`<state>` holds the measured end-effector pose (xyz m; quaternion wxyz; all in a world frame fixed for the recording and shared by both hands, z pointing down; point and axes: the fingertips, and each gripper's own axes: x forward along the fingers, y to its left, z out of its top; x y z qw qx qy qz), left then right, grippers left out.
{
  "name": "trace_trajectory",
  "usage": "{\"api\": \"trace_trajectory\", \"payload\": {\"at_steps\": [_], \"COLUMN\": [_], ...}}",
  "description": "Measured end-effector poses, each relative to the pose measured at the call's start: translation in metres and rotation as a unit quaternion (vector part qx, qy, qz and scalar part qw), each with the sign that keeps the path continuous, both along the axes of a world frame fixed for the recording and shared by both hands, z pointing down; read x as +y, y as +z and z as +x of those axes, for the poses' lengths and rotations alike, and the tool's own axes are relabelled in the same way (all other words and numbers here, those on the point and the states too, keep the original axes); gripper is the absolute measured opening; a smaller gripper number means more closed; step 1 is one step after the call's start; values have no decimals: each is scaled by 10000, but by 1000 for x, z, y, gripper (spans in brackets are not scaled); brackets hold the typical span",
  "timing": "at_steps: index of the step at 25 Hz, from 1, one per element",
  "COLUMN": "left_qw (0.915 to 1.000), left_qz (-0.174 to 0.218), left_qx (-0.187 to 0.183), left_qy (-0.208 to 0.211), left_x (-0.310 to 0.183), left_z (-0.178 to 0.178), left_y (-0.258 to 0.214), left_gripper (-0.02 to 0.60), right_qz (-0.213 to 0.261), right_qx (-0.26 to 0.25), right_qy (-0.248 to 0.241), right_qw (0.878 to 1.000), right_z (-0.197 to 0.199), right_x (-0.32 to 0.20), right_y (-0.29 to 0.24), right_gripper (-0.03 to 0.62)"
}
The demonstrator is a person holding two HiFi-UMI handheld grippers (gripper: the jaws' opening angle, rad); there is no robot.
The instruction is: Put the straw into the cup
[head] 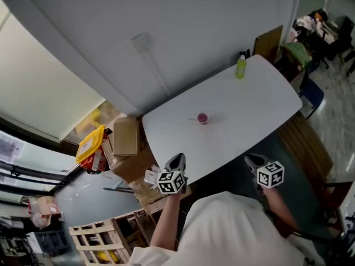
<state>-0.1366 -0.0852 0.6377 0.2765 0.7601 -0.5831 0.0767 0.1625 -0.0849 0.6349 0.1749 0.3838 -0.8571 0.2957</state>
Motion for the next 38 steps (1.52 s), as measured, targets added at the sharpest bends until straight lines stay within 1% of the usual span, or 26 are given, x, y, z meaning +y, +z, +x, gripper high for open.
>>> {"api": "trace_trajectory", "payload": {"at_steps": [8, 10, 13, 15, 18, 24, 27, 34, 38], "left_qw": [9998, 9994, 9982, 9981, 9988, 9995, 9997, 9990, 9988], "left_qz": [123, 219, 407, 427, 328, 210, 196, 51, 29], "left_qx": [-130, -153, -223, -236, -182, -157, -148, -50, 103], "left_qy": [-128, -225, -381, -381, -329, -159, -17, 452, 488], "left_x": [47, 64, 88, 102, 122, 146, 155, 184, 188], "left_z": [27, 32, 37, 41, 45, 36, 31, 26, 21], "left_y": [-22, -31, -44, -46, -42, -36, -34, -25, -20], "left_gripper": [2, 2, 2, 2, 2, 2, 2, 2, 2], "right_qz": [107, 140, 299, 427, 481, 633, 714, 690, 667], "right_qx": [23, 16, 76, 119, 80, 116, 56, -244, -239], "right_qy": [-321, -372, -442, -489, -526, -632, -511, -38, 38], "right_qw": [9994, 9992, 9985, 9978, 9974, 9959, 9961, 9973, 9975], "right_z": [25, 30, 34, 34, 30, 9, 0, -21, -29], "right_x": [31, 39, 49, 53, 63, 80, 85, 110, 118], "right_y": [0, 1, 0, -2, -5, -13, -19, -31, -29], "right_gripper": [43, 43, 43, 43, 43, 43, 43, 43, 43]}}
